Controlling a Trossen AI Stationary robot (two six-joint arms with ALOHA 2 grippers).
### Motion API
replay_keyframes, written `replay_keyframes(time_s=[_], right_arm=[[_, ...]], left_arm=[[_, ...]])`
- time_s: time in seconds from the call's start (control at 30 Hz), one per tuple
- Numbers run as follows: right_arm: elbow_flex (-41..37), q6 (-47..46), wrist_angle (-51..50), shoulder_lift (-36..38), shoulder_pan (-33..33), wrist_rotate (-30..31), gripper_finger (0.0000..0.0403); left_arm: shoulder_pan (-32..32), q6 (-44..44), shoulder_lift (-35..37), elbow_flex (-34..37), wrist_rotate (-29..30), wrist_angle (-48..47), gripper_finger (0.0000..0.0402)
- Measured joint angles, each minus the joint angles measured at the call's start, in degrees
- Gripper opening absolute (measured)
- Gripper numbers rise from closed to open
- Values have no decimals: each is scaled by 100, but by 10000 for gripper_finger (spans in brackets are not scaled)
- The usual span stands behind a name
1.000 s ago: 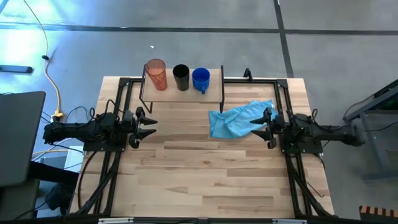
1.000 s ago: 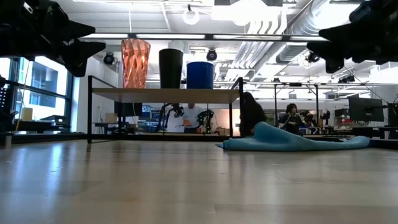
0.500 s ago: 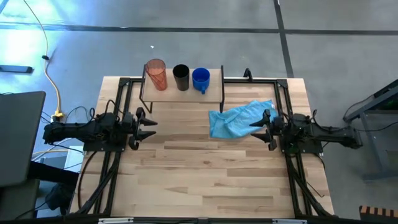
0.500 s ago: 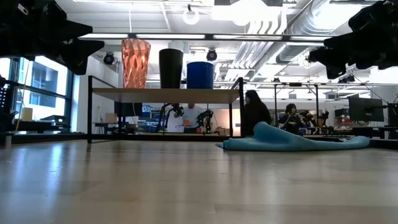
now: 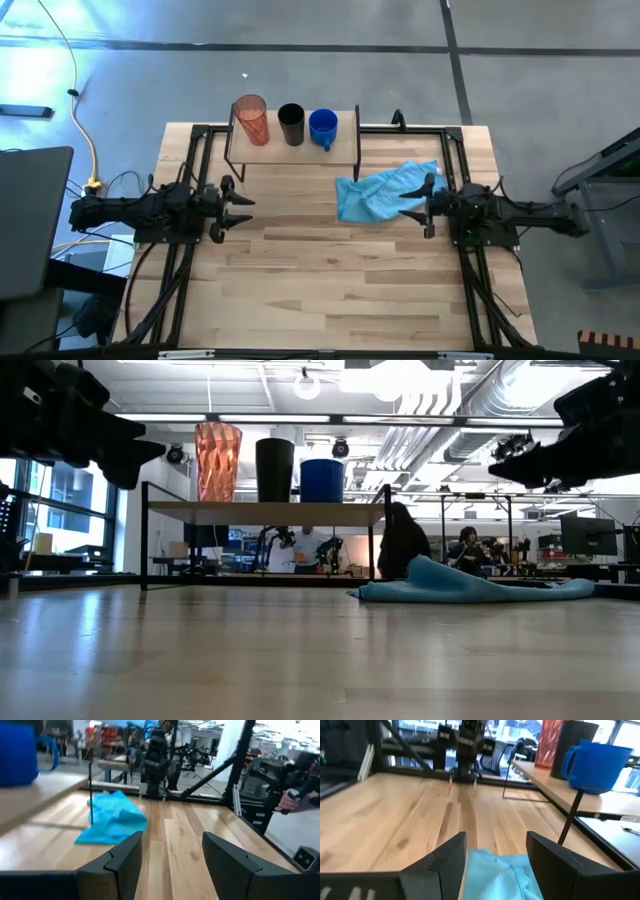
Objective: Stack small to large cups/mugs on shelf
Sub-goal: Return to Home Position
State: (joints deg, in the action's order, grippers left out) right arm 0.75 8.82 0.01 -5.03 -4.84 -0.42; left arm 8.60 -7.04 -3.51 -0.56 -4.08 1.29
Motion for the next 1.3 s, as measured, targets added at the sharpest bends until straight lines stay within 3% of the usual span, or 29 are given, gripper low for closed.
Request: replay_keyframes(time_s=[0.23,0.5,0.93,1.3], right_arm=[[0,66,-2,-373,0,5,199],[0,56,-2,-433,-2,21,199],[0,410,-2,-433,0,43,199],[0,-500,-4,-433,4,-10,199]], left_arm=[[0,1037,2,-2,-115,318,193],[-2,1418,-61,0,-295,25,193],[-2,907,-164,0,-234,34,193],[-2,762,-164,0,-234,36,193]])
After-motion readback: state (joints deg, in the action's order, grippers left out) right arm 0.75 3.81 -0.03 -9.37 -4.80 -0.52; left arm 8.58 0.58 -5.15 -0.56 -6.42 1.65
